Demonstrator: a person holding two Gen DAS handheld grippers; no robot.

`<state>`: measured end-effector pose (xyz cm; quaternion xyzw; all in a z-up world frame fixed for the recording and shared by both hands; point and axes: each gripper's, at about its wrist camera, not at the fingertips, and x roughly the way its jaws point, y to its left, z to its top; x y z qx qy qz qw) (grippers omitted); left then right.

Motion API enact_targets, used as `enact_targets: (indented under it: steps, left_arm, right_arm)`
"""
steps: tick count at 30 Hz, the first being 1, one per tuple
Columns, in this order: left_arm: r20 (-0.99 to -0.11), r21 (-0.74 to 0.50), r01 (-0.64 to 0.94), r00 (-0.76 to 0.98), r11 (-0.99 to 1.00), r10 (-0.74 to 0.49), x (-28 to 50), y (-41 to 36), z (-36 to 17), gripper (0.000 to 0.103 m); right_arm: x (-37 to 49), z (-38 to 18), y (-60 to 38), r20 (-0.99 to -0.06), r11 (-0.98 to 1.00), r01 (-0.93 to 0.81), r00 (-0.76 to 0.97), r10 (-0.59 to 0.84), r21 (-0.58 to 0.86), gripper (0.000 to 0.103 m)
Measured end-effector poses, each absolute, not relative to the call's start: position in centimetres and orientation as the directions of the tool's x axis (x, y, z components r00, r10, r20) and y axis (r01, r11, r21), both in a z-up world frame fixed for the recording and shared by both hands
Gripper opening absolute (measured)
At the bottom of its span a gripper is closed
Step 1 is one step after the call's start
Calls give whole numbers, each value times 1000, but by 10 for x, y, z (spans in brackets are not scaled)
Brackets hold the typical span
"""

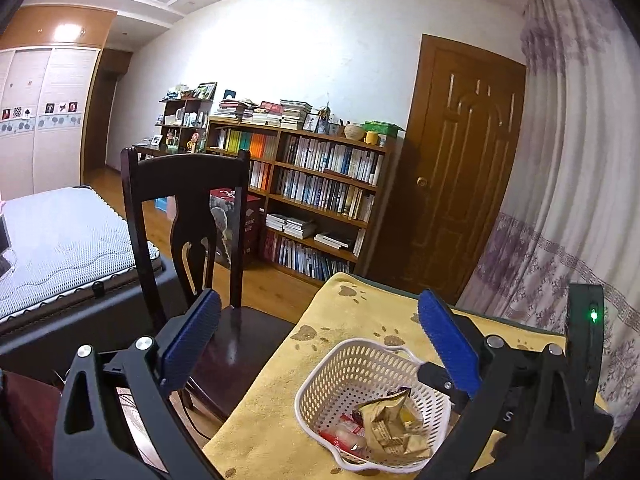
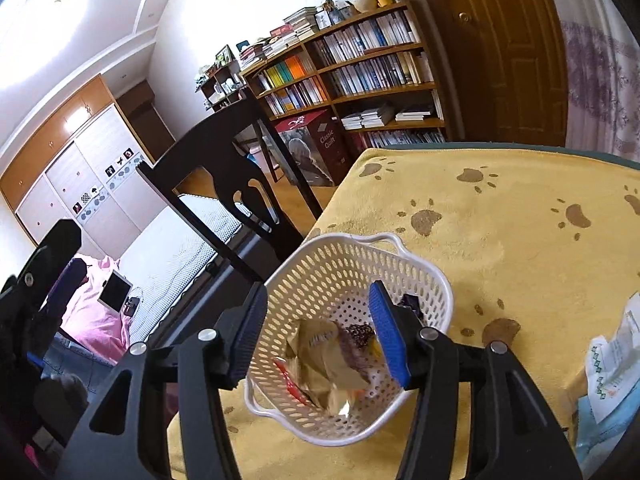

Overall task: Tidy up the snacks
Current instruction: 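Carry the brown pastry into the basket and open the right tool, then move the right tool back toward the remaining snacks on the table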

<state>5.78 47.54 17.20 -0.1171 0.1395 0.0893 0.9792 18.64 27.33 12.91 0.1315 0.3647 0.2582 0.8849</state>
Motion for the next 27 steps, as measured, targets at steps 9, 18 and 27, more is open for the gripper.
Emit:
enact_targets:
  steps: [9, 18, 27]
  left_arm:
    - [-276, -168, -165, 954, 972, 114, 55, 460, 175, 100]
    - [-282, -167, -171, 952, 971, 119, 56, 458, 176, 100]
    - [-269, -164, -181, 954, 970, 133, 54, 456, 177, 100]
  right_arm:
    - [174, 121, 255, -579, 841, -349, 613, 538, 413, 53]
    - [157, 114, 246, -588, 865, -332, 635, 500, 377, 55]
    - [146, 110, 217, -605, 896, -284, 663, 441, 342, 61]
